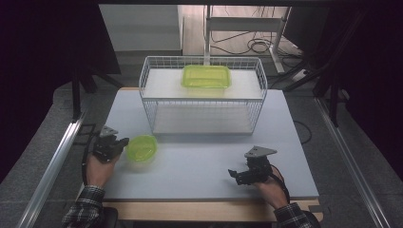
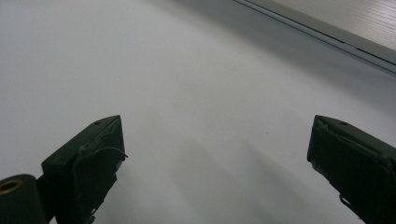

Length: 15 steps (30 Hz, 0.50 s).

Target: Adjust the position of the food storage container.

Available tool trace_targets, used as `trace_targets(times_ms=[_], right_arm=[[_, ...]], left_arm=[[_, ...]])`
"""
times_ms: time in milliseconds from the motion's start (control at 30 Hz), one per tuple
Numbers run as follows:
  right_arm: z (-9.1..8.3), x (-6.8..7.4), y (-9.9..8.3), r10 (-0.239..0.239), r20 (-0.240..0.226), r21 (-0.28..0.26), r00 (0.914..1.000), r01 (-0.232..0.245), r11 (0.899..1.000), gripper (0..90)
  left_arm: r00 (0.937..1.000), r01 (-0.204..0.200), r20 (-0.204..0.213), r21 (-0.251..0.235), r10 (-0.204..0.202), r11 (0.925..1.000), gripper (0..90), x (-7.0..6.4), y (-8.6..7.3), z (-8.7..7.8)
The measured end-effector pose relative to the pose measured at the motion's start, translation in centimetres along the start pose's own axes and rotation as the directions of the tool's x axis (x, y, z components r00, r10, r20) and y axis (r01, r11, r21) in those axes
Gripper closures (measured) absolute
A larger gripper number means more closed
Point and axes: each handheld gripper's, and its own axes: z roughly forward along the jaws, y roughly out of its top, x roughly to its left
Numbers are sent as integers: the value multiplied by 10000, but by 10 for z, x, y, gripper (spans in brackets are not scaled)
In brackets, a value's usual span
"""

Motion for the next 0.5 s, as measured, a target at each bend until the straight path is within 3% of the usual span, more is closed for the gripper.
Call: trace_targets(times_ms=[500], right_arm=[[0, 0, 0, -36, -38, 94, 10000, 36, 9999, 41]], left_arm=[[9966, -573, 607, 187, 560, 9982, 900, -51, 11, 9]])
